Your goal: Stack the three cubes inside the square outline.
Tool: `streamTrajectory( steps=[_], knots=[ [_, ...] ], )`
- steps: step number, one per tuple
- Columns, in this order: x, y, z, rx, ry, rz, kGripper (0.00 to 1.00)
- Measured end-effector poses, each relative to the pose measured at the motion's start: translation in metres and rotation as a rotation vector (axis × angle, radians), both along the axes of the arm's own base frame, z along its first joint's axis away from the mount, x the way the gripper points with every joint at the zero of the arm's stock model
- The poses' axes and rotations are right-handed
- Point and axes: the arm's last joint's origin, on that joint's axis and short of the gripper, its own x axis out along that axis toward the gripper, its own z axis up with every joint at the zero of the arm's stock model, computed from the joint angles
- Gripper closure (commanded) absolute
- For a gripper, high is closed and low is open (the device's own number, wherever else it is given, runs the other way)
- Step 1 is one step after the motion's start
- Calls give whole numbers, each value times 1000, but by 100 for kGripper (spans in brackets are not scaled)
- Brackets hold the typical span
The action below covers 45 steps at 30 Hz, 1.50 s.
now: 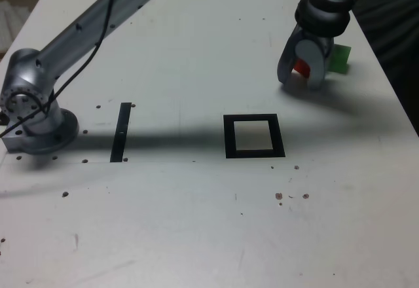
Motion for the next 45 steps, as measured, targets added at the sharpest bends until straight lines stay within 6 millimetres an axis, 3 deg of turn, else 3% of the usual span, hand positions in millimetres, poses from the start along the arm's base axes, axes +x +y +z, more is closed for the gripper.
streamTrajectory(
  steps=[12, 14, 18, 20, 29, 37, 45],
  knots=[
    [-20, -16, 23, 8, 11, -1, 65],
    [-23, -18, 25, 9, 13, -1, 52],
    [-31, -19, 36, 10, -5, -14, 11],
    [-36, -20, 40, 7, -2, -32, 2],
    [-49, -20, 52, -13, 30, -177, 1],
    [-46, -2, 63, -31, -6, -282, 1],
    [-35, 14, 52, -35, 13, -367, 3]
  ],
)
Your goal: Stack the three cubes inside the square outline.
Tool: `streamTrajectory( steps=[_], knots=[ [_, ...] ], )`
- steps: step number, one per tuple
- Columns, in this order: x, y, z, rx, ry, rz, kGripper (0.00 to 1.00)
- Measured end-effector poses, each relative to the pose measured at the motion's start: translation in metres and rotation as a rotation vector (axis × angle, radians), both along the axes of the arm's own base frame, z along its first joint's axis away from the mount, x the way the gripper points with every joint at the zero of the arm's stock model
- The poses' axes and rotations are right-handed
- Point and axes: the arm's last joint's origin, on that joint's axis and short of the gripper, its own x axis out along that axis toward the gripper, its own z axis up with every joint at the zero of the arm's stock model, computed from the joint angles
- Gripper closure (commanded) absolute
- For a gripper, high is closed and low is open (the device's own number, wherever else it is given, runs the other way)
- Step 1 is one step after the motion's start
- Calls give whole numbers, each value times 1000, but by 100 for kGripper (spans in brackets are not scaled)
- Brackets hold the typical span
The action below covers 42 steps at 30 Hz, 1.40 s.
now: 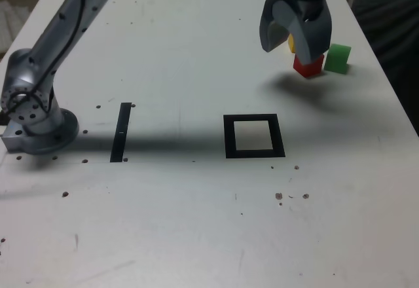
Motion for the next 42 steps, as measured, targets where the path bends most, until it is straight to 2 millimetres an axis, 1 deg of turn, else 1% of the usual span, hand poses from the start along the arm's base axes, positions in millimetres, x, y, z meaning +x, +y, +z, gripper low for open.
streamTrajectory(
  steps=[5, 8, 13, 16, 23, 27, 28, 31, 37, 40, 42],
  knots=[
    [7, 6, -9, -1, 12, -9, 3],
    [12, 11, -19, -1, 23, -9, 3],
    [19, 17, -30, 10, 39, -15, 5],
    [23, 20, -36, 22, 52, -18, 7],
    [28, 26, -44, 49, 68, -19, 12],
    [30, 27, -49, 51, 78, -21, 16],
    [30, 28, -49, 52, 78, -21, 18],
    [31, 28, -52, 56, 82, -22, 29],
    [34, 26, -57, 60, 88, -28, 57],
    [35, 24, -57, 61, 85, -33, 64],
    [35, 24, -57, 61, 85, -34, 66]
  ],
)
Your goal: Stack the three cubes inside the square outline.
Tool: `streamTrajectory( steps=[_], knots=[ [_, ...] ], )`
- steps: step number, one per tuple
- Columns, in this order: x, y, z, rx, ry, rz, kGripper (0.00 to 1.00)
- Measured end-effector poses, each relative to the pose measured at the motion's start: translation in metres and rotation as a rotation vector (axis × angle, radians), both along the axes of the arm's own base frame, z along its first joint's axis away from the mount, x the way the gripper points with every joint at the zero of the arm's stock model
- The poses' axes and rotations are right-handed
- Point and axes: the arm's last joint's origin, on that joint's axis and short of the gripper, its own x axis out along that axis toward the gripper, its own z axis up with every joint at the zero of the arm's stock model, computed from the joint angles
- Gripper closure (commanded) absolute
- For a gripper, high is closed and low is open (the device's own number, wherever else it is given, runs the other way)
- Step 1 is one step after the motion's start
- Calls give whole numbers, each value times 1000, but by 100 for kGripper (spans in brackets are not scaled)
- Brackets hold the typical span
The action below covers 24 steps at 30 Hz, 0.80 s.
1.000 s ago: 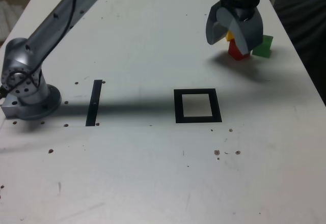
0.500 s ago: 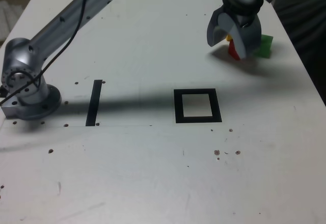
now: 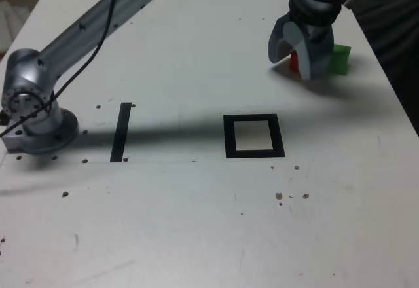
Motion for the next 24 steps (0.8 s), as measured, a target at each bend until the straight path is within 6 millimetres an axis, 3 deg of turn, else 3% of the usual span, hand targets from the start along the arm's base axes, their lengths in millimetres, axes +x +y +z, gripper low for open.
streamTrajectory(
  steps=[18, 24],
  knots=[
    [-5, -4, 2, -13, 7, 30, 67],
    [-22, -20, 28, -16, -21, 101, 67]
  ],
)
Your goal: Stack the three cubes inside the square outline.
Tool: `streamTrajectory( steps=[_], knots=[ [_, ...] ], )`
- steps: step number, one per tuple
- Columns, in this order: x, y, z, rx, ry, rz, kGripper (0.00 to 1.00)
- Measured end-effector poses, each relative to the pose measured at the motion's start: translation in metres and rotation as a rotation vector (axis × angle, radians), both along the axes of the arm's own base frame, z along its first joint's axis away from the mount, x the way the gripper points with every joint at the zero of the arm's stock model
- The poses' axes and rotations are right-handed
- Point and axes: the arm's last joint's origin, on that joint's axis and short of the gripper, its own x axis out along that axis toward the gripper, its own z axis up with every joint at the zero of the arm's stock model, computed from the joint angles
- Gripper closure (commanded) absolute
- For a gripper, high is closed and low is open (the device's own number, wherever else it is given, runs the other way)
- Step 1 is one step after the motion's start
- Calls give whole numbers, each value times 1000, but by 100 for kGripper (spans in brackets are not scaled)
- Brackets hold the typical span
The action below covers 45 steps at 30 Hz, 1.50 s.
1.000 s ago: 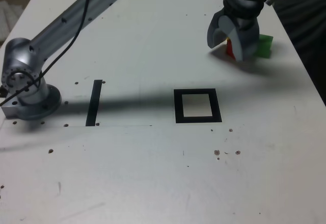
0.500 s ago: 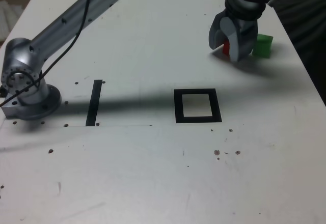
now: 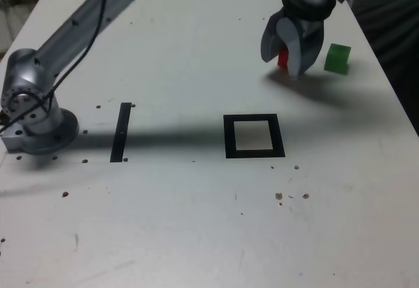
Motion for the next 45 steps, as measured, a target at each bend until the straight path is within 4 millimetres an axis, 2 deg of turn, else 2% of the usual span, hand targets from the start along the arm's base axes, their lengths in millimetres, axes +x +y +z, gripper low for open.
streamTrajectory(
  steps=[8, 14, 23, 35, 45],
  knots=[
    [-31, -30, 31, -4, -46, 124, 67],
    [-57, -54, 31, -24, -54, 262, 67],
    [-86, -97, 37, -27, -94, 408, 67],
    [-90, -128, 27, -64, -103, 543, 67],
    [-91, -131, 14, -65, -57, 636, 67]
  ],
)
